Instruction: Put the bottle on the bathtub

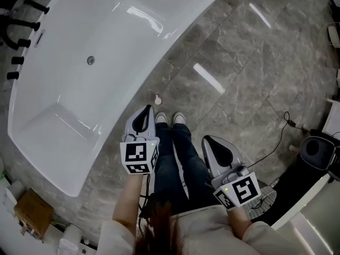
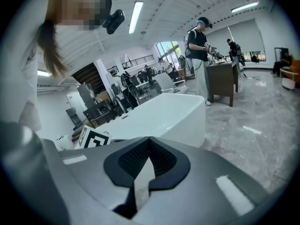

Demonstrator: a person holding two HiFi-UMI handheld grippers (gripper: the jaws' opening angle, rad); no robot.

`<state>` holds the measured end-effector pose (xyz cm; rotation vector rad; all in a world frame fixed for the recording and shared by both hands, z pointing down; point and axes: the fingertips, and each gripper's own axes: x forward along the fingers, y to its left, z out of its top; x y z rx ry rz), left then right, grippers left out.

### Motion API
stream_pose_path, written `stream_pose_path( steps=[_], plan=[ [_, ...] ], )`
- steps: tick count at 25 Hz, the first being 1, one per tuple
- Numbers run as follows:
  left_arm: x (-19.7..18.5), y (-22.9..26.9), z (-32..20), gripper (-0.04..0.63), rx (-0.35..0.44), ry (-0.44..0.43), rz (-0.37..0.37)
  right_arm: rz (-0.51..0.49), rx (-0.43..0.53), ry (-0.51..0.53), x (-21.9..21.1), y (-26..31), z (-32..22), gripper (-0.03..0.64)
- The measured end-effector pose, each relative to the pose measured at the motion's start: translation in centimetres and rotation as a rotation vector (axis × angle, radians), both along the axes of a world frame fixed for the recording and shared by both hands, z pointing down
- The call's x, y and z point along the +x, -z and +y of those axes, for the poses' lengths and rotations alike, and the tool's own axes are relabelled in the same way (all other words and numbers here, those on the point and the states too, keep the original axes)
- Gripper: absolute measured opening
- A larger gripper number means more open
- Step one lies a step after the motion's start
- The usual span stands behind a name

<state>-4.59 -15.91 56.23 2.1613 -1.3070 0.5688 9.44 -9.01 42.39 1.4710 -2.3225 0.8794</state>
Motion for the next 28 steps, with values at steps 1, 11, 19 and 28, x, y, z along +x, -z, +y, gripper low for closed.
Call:
stream_pose_path(
  steps=[1,11,19,28],
  plan=[
    [0.0,1.1,-0.1,0.049,0.008,0.001,0.004,0.001,0.012,0.002,0.0,0.7,-0.2,-0.002],
    [-0.9,13.4,-1.0,0.049,0.138,-0.007,0.045,0.006,0.119,0.038,-0.9,7.6,-1.3,-0.002],
    [-1.0,21.3,-0.9,0.049,0.234,0.056,0.107,-0.004,0.209,0.049,-0.3,12.5,-1.7,-0.002],
    [-2.2,27.9,0.6,0.049,0.324,0.102,0.108,-0.002,0.272,0.058,0.2,16.3,-2.0,-0.002]
  ],
)
